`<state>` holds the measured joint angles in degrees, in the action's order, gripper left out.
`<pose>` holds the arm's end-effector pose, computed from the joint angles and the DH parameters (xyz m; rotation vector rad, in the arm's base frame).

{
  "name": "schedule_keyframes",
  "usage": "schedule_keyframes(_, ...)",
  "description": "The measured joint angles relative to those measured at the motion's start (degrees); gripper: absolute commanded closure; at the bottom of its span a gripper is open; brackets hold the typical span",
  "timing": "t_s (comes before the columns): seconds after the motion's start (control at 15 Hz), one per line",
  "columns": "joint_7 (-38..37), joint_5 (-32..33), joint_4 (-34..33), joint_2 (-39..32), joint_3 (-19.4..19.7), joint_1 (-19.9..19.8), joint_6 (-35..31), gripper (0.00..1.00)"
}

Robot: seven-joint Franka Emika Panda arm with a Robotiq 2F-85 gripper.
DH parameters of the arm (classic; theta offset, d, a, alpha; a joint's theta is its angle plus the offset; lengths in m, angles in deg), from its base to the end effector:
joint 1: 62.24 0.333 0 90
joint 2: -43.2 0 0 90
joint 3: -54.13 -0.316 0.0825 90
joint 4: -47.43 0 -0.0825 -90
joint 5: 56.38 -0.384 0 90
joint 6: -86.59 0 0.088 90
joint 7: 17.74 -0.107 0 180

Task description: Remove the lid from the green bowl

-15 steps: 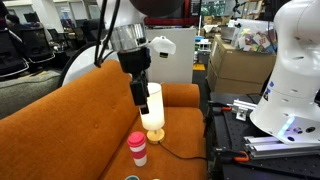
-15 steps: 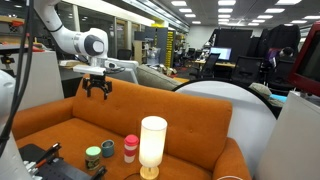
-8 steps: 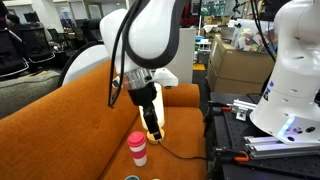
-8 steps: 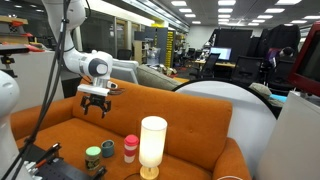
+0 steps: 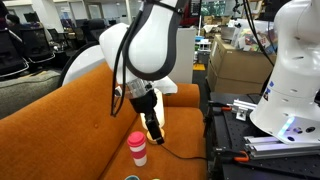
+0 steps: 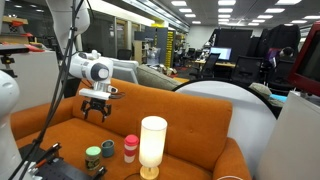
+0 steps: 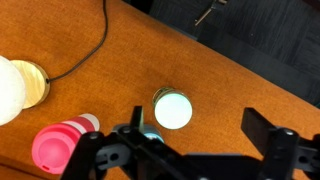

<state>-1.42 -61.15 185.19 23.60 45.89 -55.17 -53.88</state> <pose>0.4438 0.1265 0.1541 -2.9288 -0.7149 0.4434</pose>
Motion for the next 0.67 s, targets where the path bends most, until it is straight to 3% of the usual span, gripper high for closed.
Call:
schedule_keyframes(0.27, 0.41, -0.36, -0.05, -0.58, -0.26, -0.07, -0.39, 0.00)
schedule_keyframes(0.67, 6.95, -1.09, -1.69, -8.13, -3.68, -2.53, -8.77, 0.00)
